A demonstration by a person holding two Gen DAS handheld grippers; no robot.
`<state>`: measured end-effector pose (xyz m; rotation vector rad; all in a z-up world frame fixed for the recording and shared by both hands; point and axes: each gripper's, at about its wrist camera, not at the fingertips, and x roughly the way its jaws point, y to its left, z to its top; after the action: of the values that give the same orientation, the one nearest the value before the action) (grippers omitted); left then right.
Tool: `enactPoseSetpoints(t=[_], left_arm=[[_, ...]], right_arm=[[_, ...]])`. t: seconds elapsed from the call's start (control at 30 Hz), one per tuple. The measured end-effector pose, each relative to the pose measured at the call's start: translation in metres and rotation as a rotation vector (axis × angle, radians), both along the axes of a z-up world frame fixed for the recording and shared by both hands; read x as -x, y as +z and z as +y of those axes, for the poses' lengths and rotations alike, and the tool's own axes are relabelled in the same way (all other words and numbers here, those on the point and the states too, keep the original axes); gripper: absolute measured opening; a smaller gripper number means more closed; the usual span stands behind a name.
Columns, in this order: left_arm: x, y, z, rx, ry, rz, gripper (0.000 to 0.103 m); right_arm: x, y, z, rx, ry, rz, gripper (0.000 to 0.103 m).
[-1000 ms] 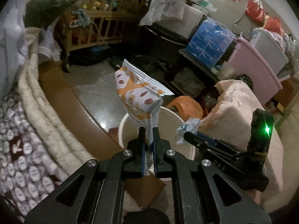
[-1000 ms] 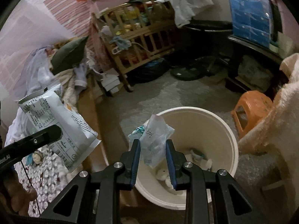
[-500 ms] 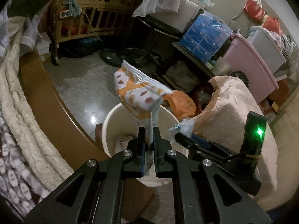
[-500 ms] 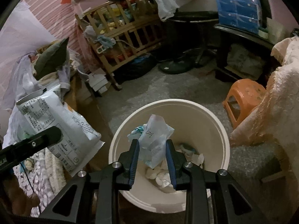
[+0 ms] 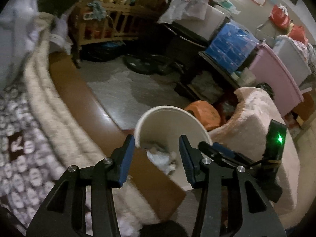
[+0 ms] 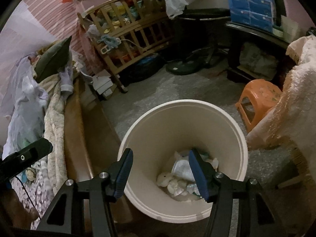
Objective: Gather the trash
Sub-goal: 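Return both tools to the trash pile on the bed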
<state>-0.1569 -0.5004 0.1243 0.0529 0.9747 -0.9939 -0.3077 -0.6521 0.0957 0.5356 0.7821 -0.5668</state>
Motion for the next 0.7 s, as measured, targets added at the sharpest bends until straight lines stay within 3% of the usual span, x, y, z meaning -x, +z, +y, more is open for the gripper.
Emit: enactPoseSetpoints(t=[0.4,0.7], left_arm=[[-0.017,0.003,0.078,-0.084,0.184,-0.106,0.044],[-0.037,0.004,0.153,-0.116,0.324,-0.116,0.044]], right_arm=[[-0.042,0.018,0.06,0.023,0.147,-0.013,0.056],[-0.087,0.022,0.125,0.032,0.302,-0.006,0.057]])
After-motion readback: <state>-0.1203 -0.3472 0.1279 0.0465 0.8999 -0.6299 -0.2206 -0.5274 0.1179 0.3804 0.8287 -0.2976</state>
